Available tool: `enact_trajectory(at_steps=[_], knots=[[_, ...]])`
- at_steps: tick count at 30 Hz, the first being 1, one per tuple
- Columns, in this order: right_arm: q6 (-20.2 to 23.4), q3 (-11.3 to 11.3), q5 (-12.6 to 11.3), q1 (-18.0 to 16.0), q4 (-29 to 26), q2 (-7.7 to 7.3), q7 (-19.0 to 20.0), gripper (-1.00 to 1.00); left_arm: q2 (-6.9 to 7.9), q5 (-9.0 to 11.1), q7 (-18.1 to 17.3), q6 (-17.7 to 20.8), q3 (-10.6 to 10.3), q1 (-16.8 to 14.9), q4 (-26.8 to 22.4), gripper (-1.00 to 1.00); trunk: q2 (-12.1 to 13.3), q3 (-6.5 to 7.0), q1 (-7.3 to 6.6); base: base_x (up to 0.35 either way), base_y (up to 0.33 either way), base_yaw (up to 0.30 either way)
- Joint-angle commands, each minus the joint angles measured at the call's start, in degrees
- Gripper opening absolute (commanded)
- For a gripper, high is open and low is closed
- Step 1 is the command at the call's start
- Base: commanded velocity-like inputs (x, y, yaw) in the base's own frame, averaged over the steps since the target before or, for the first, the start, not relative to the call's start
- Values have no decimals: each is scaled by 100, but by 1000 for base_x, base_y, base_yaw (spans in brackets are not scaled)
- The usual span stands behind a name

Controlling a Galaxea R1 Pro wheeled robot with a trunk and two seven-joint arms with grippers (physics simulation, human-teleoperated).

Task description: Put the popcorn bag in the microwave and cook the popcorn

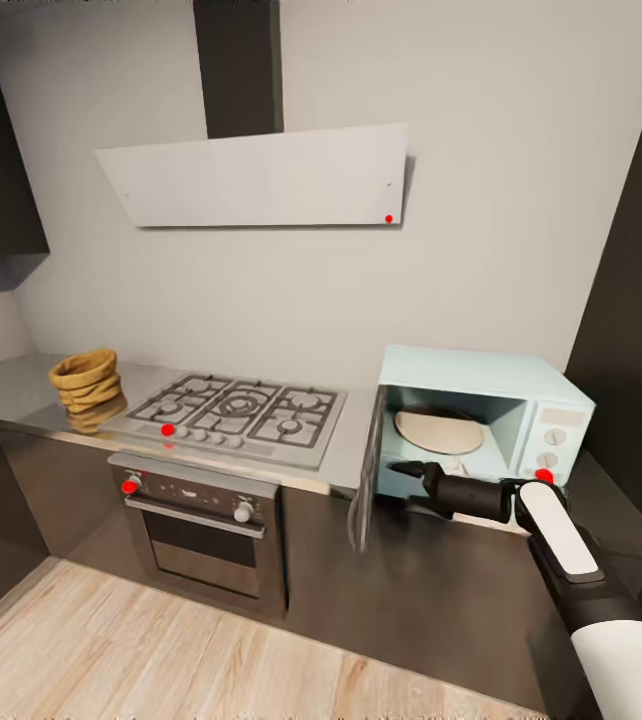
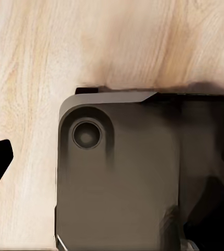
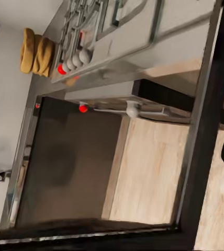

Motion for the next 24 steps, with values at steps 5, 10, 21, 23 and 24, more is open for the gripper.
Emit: enact_trajectory(at_steps=[5,10,21,23,24], knots=[[7,-1,-18,-3,32,1,-52,100,-4,13,3,-9,3,2,-8,100,-5,-7,-1,-223,-214,0],[7,21,141,32,467,159,-89,100,5,7,-2,-12,8,2,-16,100,-5,-7,-1,-258,-195,0],[-831,316,2281,904,1851,275,34,100,71,-4,-6,-16,-14,2,-100,100,-5,-7,-1,-132,-74,0],[-2618,1172,3080,997,3293,294,548,100,77,-11,-6,-24,-14,2,-131,100,-5,-7,-1,-1,0,0],[-3173,1420,3194,1002,3713,297,708,100,80,-15,-6,-28,-14,2,-141,100,-5,-7,-1,0,0,0]])
